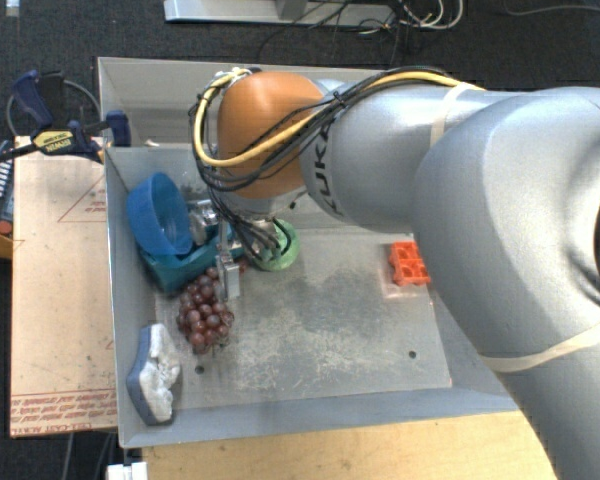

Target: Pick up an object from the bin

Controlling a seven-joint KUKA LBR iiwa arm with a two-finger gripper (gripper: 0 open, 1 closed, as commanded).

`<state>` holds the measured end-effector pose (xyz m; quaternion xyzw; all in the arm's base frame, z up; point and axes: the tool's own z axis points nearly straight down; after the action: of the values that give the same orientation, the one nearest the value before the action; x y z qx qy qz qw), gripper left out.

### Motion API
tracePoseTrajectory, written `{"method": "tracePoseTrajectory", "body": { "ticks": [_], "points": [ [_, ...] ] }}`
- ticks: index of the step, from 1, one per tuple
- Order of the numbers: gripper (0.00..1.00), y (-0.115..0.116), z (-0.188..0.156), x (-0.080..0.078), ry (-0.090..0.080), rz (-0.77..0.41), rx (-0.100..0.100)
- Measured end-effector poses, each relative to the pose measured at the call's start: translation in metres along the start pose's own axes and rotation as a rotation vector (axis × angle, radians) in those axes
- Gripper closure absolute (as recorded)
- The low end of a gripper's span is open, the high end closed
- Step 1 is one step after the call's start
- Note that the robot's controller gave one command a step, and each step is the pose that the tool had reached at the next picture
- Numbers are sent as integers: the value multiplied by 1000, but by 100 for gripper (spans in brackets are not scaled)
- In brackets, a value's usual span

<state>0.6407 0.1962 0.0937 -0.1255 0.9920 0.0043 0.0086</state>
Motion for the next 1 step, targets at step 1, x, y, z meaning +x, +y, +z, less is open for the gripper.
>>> {"method": "tracePoseTrajectory", "body": {
  "ticks": [1],
  "points": [
    [0, 5, -14, 1, 13, -12, 3]
  ]
}}
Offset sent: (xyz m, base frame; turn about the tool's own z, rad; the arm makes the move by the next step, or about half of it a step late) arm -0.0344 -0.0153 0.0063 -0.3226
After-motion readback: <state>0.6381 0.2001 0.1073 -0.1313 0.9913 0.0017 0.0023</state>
